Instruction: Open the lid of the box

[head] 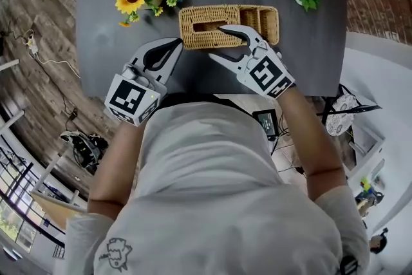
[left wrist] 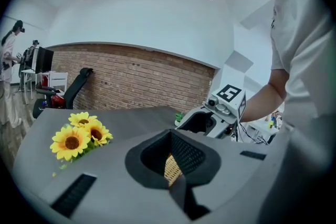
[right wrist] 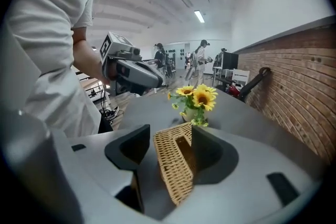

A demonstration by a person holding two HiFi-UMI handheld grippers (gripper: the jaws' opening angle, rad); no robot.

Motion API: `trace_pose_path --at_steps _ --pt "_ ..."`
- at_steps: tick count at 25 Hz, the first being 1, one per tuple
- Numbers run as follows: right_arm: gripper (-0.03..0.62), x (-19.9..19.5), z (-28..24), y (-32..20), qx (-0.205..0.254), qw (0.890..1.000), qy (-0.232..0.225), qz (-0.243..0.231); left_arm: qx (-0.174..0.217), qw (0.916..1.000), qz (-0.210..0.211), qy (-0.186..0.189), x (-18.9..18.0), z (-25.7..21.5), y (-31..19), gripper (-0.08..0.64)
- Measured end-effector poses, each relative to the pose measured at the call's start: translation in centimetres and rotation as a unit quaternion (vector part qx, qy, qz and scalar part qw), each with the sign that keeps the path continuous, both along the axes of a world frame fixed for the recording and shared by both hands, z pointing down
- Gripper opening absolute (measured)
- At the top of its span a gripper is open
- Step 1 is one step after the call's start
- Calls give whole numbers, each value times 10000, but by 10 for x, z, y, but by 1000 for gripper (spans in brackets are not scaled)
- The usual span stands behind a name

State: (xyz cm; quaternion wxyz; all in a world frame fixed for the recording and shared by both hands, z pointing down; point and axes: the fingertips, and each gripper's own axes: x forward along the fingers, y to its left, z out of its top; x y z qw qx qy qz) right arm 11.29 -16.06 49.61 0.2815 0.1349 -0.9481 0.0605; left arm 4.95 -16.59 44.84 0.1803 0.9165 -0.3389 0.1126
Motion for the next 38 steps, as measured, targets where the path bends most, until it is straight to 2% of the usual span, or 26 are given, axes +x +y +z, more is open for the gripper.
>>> trace_pose_path --at_steps 11,23,31,38 --pt "272 -4 64 2 -97 9948 888 -490 -345 9986 361 -188 3 47 -1 11" --pt "272 -6 104 13 302 9770 1769 -1152 -558 9975 384 -217 -3 67 -6 11" --pt "239 -7 110 12 586 9734 1870 -1186 -602 9976 279 -188 -9 67 -7 11" --pt "238 -6 107 12 447 9708 1990 -1264 -559 9981 169 -191 -16 60 -7 11"
